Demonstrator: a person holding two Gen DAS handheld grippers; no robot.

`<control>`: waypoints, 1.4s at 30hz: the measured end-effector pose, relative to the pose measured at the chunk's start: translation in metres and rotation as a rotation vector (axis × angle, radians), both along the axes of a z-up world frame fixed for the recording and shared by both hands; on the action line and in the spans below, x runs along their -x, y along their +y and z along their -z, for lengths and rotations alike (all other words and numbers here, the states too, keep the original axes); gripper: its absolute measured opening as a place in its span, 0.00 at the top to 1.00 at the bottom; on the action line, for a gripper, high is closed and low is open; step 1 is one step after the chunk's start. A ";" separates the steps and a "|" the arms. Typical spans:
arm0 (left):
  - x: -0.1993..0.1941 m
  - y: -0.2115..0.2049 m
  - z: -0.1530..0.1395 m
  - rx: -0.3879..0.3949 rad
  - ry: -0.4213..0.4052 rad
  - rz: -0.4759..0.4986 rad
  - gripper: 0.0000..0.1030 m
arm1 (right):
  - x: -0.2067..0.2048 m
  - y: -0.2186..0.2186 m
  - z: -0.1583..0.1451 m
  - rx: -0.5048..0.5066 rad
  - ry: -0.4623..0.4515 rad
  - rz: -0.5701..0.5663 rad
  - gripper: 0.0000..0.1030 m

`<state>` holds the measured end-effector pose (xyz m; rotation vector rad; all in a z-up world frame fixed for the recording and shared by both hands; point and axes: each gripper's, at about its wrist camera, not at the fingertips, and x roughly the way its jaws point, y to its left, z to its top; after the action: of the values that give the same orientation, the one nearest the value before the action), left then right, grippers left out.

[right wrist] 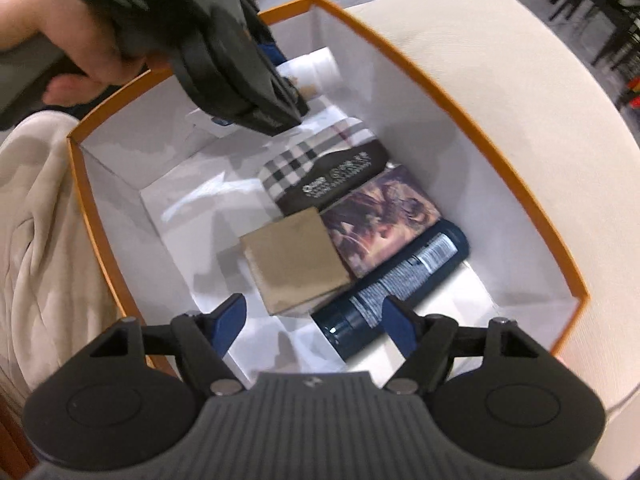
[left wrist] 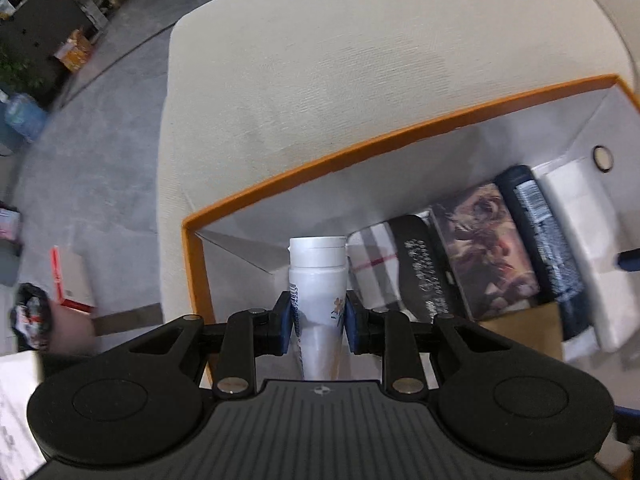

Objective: Organize rigid objects
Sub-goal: 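Lower the white tube into the box with the left tool and open, then grasp the yellow tape measure with the right tool while the left tool reaches the clear cube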

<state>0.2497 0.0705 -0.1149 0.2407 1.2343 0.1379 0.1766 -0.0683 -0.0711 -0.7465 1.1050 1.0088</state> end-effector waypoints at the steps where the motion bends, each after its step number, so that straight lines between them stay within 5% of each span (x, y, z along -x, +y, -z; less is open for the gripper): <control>1: -0.001 0.000 0.000 -0.008 0.000 -0.003 0.70 | -0.001 -0.002 -0.001 -0.008 -0.004 0.013 0.28; 14: 0.009 0.004 -0.006 0.082 0.005 0.011 0.70 | -0.008 -0.037 -0.009 -0.100 -0.008 0.157 0.28; 28: -0.003 -0.017 0.021 -0.035 0.011 0.051 0.77 | -0.006 -0.117 -0.040 -0.157 -0.072 0.342 0.28; 34: 0.017 -0.030 -0.012 0.000 -0.069 0.099 0.76 | -0.008 -0.160 -0.037 -0.108 -0.085 0.422 0.28; 42: 0.058 -0.096 -0.076 0.080 -0.221 0.340 0.76 | -0.002 -0.218 -0.028 -0.017 -0.107 0.493 0.28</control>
<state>0.1915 -0.0250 -0.0386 0.3519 0.9617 -0.1752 0.1788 -0.2864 -0.0433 -0.4723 1.1134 0.5529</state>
